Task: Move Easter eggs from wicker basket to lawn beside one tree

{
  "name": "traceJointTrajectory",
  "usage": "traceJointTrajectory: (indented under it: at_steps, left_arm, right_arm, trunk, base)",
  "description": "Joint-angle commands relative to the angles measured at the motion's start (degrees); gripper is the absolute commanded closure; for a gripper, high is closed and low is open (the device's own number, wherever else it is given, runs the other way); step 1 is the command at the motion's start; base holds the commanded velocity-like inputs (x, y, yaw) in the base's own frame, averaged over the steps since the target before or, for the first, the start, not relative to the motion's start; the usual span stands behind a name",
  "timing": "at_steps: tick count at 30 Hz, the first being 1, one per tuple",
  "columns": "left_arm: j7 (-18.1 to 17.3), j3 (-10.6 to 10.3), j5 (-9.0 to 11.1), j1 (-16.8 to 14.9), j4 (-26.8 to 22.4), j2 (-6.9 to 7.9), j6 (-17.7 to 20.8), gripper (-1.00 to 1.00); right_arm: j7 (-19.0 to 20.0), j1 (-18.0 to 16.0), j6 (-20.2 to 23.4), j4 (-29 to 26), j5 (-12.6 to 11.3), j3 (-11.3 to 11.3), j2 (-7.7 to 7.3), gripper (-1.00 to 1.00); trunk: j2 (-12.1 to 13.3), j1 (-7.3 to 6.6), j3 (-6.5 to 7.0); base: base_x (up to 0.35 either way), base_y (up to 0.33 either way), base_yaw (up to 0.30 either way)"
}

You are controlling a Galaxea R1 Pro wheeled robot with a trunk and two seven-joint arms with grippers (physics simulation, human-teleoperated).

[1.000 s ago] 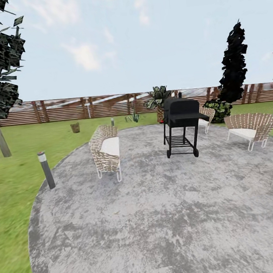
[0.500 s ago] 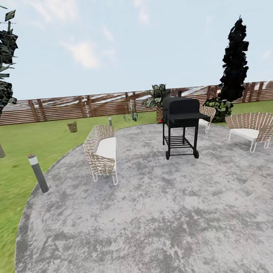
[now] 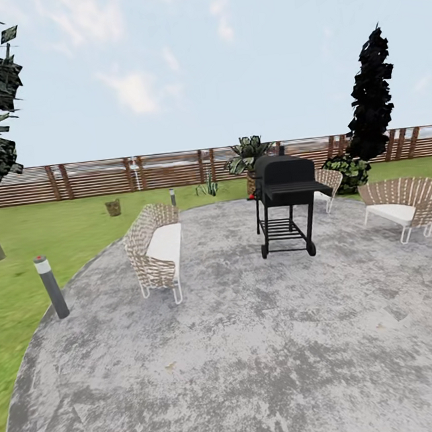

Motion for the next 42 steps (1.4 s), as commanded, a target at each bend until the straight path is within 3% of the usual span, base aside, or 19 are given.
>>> traceJointTrajectory:
  at_steps: [1, 10, 18, 42]
  left_arm:
    - [0.0, 0.4, -0.2, 0.0, 0.0, 0.0, -0.2, -1.0]
    - [0.0, 0.4, -0.2, 0.0, 0.0, 0.01, -0.2, -1.0]
    - [0.0, 0.4, -0.2, 0.0, 0.0, -0.06, -0.1, -1.0]
    - [0.0, 0.4, -0.2, 0.0, 0.0, -0.06, -0.1, -1.0]
  right_arm:
    - [0.0, 0.0, -0.1, 0.0, -0.1, -0.1, 0.01, -1.0]
    - [0.0, 0.0, -0.2, 0.0, -0.2, -0.1, 0.02, -1.0]
    - [0.0, 0.0, -0.1, 0.0, -0.2, -0.3, 0.02, -1.0]
    - [0.0, 0.0, -0.3, 0.0, -0.3, -0.3, -0.09, -1.0]
  trunk:
    - [0.0, 0.05, -0.02]
    - [0.0, 0.05, -0.02]
    - [0.0, 0.05, -0.02]
    - [0.0, 0.05, -0.02]
  base:
    - [0.32, -0.014, 0.0]
    - [0.32, -0.003, 0.014]
    - [0.321, -0.036, 0.223]
    - [0.304, -0.189, 0.037]
